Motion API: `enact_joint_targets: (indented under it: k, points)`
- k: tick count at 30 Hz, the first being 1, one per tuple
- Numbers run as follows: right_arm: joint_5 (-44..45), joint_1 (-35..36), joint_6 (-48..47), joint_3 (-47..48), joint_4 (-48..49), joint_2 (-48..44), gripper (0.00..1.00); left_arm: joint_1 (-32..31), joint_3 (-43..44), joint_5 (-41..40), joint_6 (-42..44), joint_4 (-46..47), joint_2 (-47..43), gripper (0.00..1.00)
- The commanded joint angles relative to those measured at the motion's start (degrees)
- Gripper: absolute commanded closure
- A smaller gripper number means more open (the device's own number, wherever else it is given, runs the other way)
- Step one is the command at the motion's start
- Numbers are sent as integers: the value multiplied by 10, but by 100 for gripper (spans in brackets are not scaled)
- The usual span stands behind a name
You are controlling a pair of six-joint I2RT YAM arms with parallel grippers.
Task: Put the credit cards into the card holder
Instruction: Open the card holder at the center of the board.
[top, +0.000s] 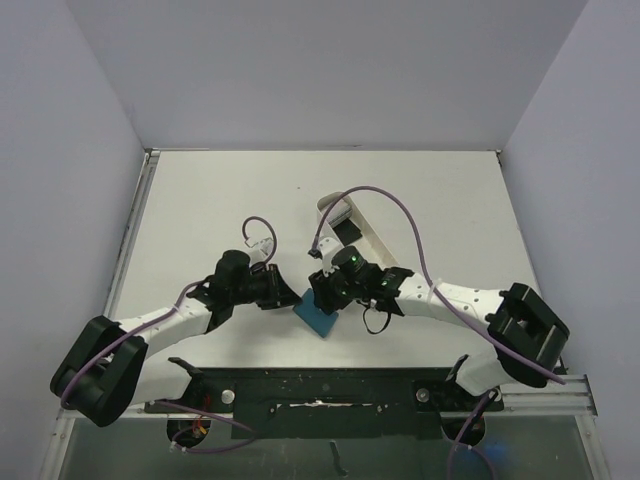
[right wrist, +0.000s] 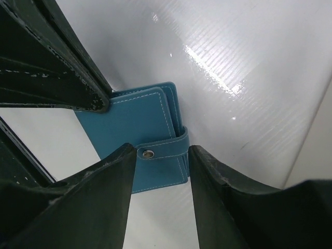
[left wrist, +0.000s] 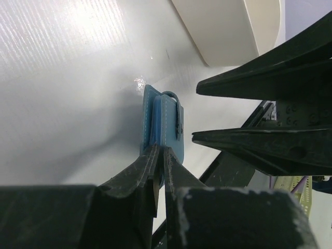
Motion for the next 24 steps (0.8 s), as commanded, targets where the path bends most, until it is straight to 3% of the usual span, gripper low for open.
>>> enact_joint_targets:
  k: [1, 15, 24]
  points:
    - [-5, 9, -10, 1, 53, 19, 54, 6, 10, 16, 13, 18, 2, 100]
    - [66, 48, 1, -12, 52, 73, 52, 9, 14, 6, 15, 3, 31, 100]
    - [151, 69, -6, -24, 34, 75, 76, 13, 25, -5, 25, -29, 54, 100]
